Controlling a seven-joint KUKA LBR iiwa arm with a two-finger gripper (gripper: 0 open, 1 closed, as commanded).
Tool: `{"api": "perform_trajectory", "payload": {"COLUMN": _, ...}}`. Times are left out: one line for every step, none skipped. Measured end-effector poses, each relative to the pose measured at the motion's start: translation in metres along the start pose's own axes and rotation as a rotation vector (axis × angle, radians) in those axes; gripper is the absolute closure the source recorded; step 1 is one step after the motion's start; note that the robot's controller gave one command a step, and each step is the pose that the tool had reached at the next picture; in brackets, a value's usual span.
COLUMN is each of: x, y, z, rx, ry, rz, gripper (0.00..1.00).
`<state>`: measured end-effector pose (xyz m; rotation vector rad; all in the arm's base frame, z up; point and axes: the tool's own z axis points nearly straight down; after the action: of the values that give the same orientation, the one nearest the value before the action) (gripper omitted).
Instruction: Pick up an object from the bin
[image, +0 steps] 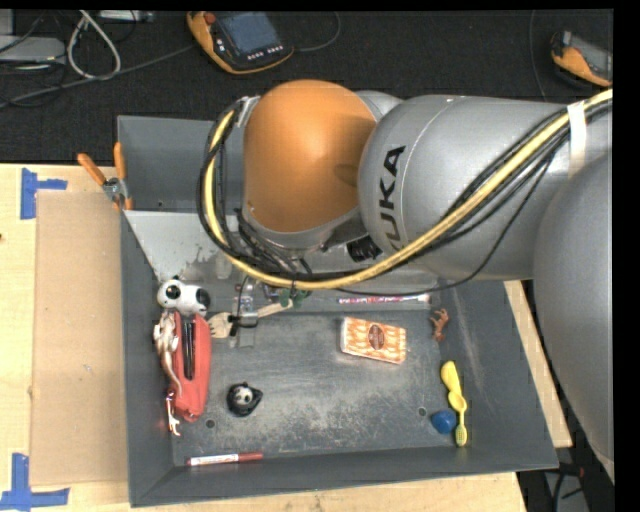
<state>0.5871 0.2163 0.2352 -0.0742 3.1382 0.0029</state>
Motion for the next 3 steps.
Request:
{"api": "perform_trajectory", "payload": {"x": -0.007, "y": -0.011, "z": 0.015, "rx": 0.001, "ry": 0.003, "rz": -0.037, "gripper": 0.0}}
{"api": "perform_trajectory", "payload": {"x": -0.001, "y": -0.061, "z": 0.057, "rx": -0.001, "ry": 0.002, "rz": -0.149, "gripper": 0.0}}
{"api": "perform_trajectory", "payload": {"x": -0.01, "y": -0.052, "z": 0.058, "rx": -0.001, "ry": -0.003, "rz": -0.133, "gripper": 0.0}}
